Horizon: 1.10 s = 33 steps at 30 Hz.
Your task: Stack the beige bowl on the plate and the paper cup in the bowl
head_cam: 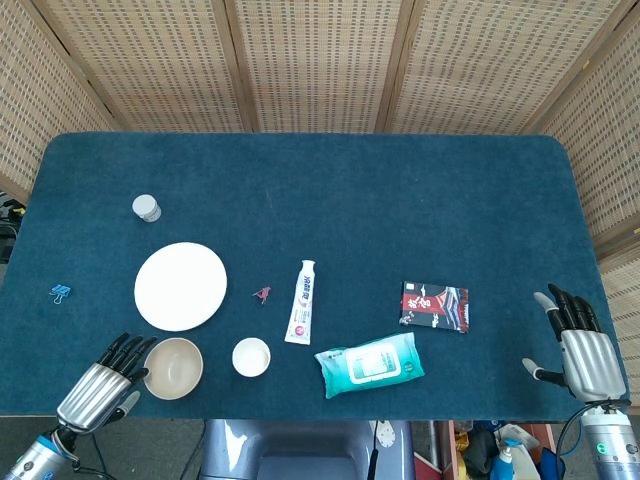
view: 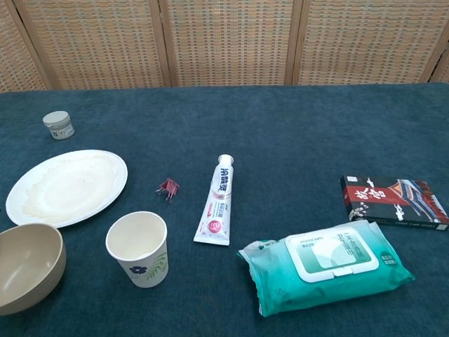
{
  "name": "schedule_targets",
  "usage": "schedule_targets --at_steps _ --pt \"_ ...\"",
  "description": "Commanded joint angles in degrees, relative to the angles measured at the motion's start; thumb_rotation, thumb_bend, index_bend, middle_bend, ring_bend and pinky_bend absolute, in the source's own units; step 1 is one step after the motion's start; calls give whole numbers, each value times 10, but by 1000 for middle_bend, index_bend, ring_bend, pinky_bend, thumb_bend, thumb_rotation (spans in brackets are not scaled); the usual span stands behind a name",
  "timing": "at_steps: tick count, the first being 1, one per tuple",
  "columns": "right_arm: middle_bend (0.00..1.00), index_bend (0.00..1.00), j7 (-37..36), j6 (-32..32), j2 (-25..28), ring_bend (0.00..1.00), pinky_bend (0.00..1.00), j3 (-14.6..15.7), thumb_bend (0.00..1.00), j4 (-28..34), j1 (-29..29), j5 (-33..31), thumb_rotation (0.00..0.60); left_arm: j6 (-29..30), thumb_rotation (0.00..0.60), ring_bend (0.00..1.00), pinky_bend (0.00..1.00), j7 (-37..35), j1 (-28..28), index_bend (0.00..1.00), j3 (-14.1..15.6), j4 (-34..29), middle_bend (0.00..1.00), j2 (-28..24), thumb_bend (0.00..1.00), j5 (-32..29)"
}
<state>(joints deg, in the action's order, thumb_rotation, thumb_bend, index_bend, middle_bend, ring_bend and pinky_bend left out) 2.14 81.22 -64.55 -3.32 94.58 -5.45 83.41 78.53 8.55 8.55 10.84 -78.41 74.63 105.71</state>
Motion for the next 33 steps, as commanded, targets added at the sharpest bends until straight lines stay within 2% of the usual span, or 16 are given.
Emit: schedule_targets --at_steps 1,10,14,22,29,33 --pt "0 82 0 1 0 0 0 0 144 0 0 0 600 -7 600 0 0 4 3 438 -1 4 19 6 410 -3" --pt "0 82 -4 5 3 0 0 0 144 2 2 3 600 -24 600 0 0 14 15 475 -6 21 35 32 462 -7" --pt "0 82 -8 5 4 0 0 -1 143 3 2 3 600 -12 600 0 0 17 16 495 -10 33 49 48 507 -3" --pt "0 82 -16 6 6 0 0 0 144 5 2 8 600 12 600 0 0 25 11 519 -14 49 60 60 518 -2" --pt "0 82 -19 6 6 0 0 1 143 6 3 9 600 50 600 0 0 14 12 525 -34 49 63 54 518 -5" --pt "0 82 -21 6 7 0 0 1 144 6 2 9 600 68 600 0 0 7 16 527 -55 40 64 43 518 -18"
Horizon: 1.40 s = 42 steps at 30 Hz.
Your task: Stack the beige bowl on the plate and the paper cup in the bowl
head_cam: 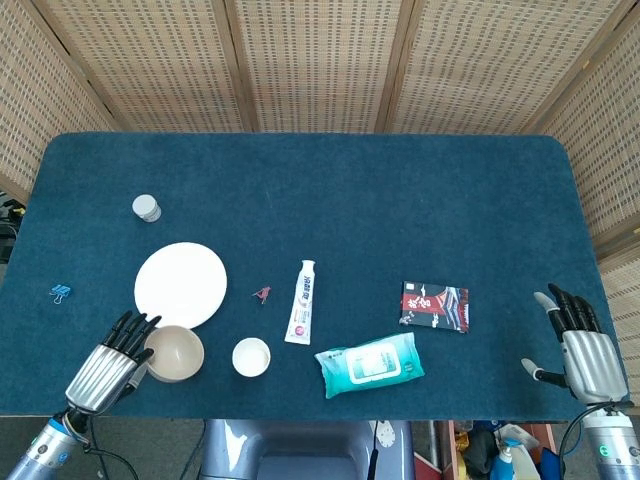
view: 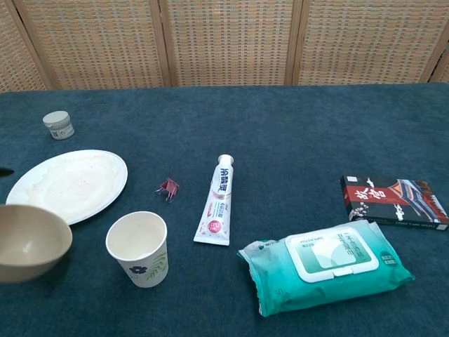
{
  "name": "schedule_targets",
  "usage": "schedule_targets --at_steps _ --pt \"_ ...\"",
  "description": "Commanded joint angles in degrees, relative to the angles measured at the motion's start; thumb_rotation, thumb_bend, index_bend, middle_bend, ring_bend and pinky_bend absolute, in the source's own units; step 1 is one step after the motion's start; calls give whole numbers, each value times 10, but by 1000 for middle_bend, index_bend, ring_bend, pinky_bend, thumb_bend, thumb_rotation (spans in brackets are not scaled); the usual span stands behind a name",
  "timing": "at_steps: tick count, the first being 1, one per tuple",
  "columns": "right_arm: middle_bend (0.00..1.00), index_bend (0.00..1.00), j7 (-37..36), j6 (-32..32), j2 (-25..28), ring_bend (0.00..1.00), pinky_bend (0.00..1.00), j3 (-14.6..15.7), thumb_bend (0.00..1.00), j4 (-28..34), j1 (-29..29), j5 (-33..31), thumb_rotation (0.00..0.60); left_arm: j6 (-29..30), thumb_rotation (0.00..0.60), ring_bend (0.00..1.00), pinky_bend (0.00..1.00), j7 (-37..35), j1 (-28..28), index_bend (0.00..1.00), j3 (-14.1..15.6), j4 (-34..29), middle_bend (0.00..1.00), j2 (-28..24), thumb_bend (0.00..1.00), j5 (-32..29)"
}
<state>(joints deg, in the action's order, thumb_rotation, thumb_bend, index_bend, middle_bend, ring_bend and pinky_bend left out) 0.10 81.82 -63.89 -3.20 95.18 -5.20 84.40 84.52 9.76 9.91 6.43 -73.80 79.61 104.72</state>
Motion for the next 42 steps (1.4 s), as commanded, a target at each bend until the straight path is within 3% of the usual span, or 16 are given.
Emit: schedule_targets --at_steps 1,11,17,26,42 --pt "0 82 -1 1 1 0 0 -1 144 0 1 -1 600 11 600 0 0 -6 4 528 -16 -9 64 -10 518 -12" --pt "0 82 1 -2 -1 0 0 1 144 0 -1 2 600 16 600 0 0 -11 31 547 -73 -15 75 -35 519 -51" --pt "0 82 2 -3 -3 0 0 0 143 -3 -1 0 600 -39 600 0 0 -2 70 547 -106 16 75 -20 519 -96" --pt "0 82 -2 -3 -2 0 0 -1 144 -4 -1 -2 600 -92 600 0 0 -6 104 560 -120 72 81 31 519 -134" --pt "0 82 -11 -2 0 0 0 -4 143 -8 -1 -6 600 -115 600 0 0 -15 143 562 -121 149 83 112 519 -149"
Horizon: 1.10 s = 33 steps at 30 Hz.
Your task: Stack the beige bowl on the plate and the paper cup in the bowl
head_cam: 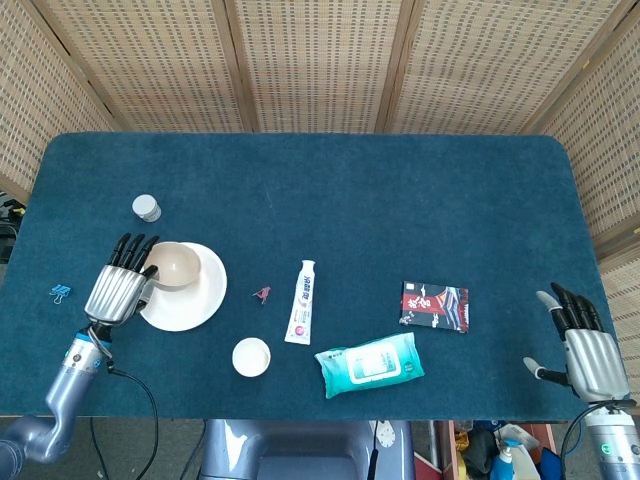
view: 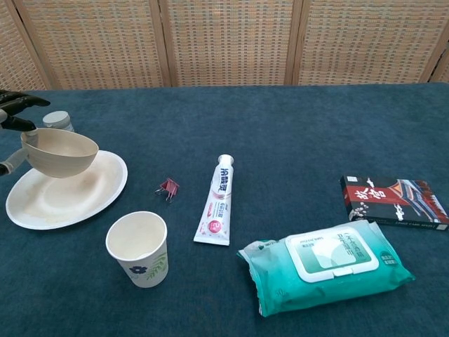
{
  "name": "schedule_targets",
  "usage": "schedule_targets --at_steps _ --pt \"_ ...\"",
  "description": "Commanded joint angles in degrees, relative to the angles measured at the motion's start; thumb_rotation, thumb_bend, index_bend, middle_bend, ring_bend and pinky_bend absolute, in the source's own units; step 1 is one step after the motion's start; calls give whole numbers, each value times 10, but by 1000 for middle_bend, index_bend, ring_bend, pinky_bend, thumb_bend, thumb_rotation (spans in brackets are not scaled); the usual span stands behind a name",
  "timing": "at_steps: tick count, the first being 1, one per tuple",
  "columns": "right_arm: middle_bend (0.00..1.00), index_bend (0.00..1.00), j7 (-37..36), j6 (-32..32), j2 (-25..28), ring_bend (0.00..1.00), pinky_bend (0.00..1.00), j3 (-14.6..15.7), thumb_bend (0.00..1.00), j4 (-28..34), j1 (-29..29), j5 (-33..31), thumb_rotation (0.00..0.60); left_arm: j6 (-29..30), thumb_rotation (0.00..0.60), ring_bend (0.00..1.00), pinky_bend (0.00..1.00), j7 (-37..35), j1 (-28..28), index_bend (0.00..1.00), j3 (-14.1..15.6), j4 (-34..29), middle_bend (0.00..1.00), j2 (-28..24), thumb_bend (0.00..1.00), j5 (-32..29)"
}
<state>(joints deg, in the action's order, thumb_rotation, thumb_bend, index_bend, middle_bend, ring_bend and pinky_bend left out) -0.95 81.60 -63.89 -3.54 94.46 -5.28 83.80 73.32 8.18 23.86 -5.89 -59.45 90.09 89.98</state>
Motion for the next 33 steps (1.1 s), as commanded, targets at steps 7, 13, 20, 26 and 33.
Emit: schedule_targets --at_steps 7,13,20,26,33 --pt "0 82 -2 1 -1 0 0 0 143 -1 0 1 600 1 600 0 0 -8 6 562 9 38 83 36 519 -4" --pt "0 82 -3 1 -1 0 0 0 144 -2 0 1 600 14 600 0 0 -32 3 563 17 62 83 54 519 -2" --pt "0 82 -2 0 -1 0 0 1 144 -1 0 2 600 32 600 0 0 -53 3 565 22 86 83 73 519 4" --pt "0 81 -13 0 1 0 0 1 144 2 0 4 600 30 600 0 0 -58 0 560 32 103 78 84 519 4" --pt "0 82 -17 0 2 0 0 1 143 1 0 5 600 23 600 0 0 -62 -10 487 48 98 26 74 402 4"
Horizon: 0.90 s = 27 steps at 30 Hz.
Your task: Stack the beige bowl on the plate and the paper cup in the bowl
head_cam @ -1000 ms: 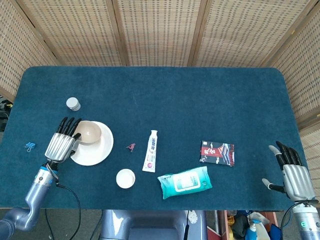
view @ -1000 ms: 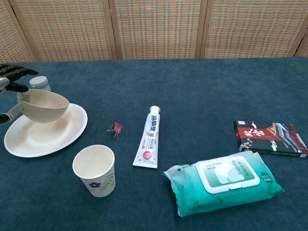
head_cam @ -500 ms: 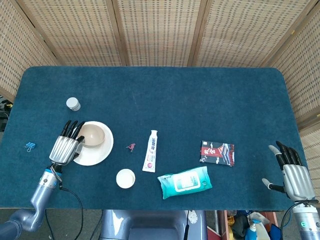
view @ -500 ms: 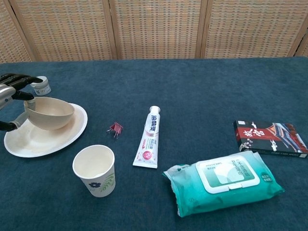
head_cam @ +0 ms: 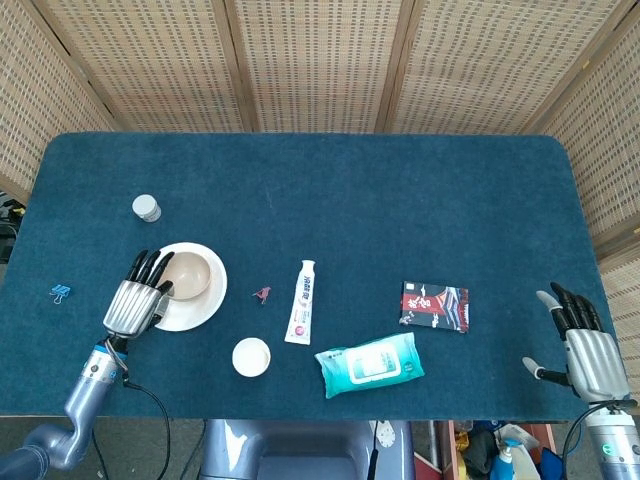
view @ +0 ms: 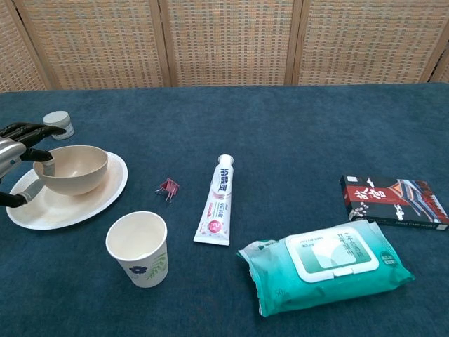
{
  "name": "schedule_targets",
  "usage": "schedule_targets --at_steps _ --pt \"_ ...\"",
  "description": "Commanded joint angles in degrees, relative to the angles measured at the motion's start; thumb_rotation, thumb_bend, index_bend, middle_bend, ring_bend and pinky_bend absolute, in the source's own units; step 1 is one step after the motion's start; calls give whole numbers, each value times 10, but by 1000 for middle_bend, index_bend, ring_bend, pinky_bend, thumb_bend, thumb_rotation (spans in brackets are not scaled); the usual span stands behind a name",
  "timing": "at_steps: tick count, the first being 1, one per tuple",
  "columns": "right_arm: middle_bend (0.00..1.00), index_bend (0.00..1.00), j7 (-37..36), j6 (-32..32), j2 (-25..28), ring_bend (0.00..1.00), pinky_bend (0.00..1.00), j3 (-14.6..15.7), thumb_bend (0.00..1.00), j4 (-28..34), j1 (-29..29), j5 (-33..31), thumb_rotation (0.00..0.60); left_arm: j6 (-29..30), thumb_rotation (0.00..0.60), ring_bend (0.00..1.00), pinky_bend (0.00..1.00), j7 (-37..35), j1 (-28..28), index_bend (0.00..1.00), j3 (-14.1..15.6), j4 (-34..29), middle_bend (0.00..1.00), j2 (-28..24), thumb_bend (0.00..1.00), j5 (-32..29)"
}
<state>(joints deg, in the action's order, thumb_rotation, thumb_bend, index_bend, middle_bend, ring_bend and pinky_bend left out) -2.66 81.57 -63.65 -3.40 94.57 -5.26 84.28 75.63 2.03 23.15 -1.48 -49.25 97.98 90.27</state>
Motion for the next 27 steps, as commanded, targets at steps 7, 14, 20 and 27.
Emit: schedule_targets --at_steps 7,14,20,27 --pt "0 82 1 2 -1 0 0 0 144 0 0 1 600 13 600 0 0 8 -14 401 13 -33 0 -39 293 5" --pt "0 82 3 3 -2 0 0 0 143 1 1 1 600 17 600 0 0 14 -18 357 8 -85 0 -88 256 -2" --pt "0 82 6 1 -2 0 0 1 144 1 1 1 600 43 600 0 0 0 -21 365 -3 -190 0 -138 256 2" --pt "0 82 7 3 -1 0 0 0 144 3 2 0 600 54 600 0 0 34 -14 393 7 -295 0 -170 256 40"
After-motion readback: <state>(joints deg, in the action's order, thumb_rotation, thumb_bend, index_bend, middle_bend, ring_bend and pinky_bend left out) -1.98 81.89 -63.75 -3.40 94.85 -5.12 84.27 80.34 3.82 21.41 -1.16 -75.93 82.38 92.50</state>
